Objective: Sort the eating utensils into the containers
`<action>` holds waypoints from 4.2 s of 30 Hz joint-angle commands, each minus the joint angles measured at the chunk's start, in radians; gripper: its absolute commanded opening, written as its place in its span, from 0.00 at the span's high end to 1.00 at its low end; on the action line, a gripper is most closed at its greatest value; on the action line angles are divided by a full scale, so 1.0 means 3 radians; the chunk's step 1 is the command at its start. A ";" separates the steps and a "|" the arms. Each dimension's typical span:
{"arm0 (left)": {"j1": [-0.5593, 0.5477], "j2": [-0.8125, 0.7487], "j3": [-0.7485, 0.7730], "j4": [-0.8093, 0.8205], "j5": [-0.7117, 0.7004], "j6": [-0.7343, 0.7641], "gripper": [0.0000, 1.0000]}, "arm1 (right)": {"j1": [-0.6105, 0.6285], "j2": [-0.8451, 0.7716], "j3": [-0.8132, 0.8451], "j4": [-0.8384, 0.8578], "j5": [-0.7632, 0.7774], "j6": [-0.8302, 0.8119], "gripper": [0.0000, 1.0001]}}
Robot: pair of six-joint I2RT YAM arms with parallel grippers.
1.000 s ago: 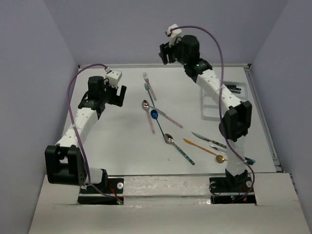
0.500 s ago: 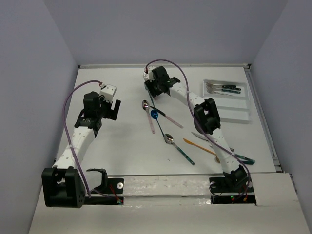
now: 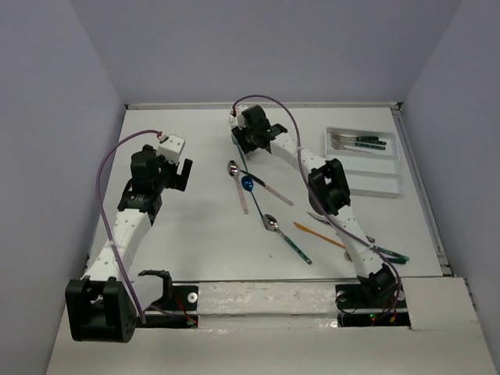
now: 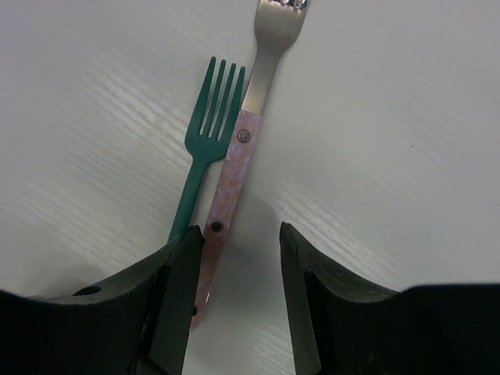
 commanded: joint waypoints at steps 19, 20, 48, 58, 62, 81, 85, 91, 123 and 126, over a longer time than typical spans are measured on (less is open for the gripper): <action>0.0026 -0.0166 -0.0187 0.0306 -0.0057 0.0093 0.01 | 0.0044 0.0118 0.0082 -0.0507 0.0145 0.0063 1.00; 0.0026 -0.0196 -0.0202 0.0306 -0.0062 0.0093 0.01 | 0.0009 -0.0019 -0.0126 -0.0502 0.0134 0.0155 1.00; 0.0129 -0.0642 -0.0837 0.0766 -0.0134 0.0257 0.01 | -0.0114 -0.1254 -0.2312 -0.0215 0.0108 0.0228 0.57; 0.0164 -0.0611 -0.0954 0.0873 -0.0129 0.0272 0.01 | -0.0114 -0.1477 -0.2046 -0.0037 0.0231 -0.0339 1.00; 0.0170 -0.0647 -0.1051 0.0991 -0.0155 0.0318 0.01 | -0.0114 -0.2131 -0.2295 0.0561 0.0282 -0.0860 1.00; 0.0170 -0.0800 -0.1389 0.1344 -0.0170 0.0436 0.01 | -0.1694 -0.2777 -0.3892 0.1963 -0.0300 -0.4492 1.00; 0.0170 -0.0851 -0.1419 0.1344 -0.0149 0.0456 0.01 | -0.1832 -0.2583 -0.3789 0.1983 -0.0219 -0.4751 1.00; 0.0175 -0.0877 -0.1430 0.1344 -0.0149 0.0461 0.01 | -0.1868 -0.2286 -0.3590 0.1922 -0.0014 -0.5059 0.96; 0.0175 -0.0872 -0.1445 0.1375 -0.0221 0.0471 0.01 | -0.1945 -0.3083 -0.3728 0.3083 -0.0908 -0.3104 0.27; 0.0175 -0.0892 -0.1455 0.1385 -0.0241 0.0461 0.01 | -0.1695 -0.3308 -0.3357 0.2339 -0.1234 -0.2055 0.23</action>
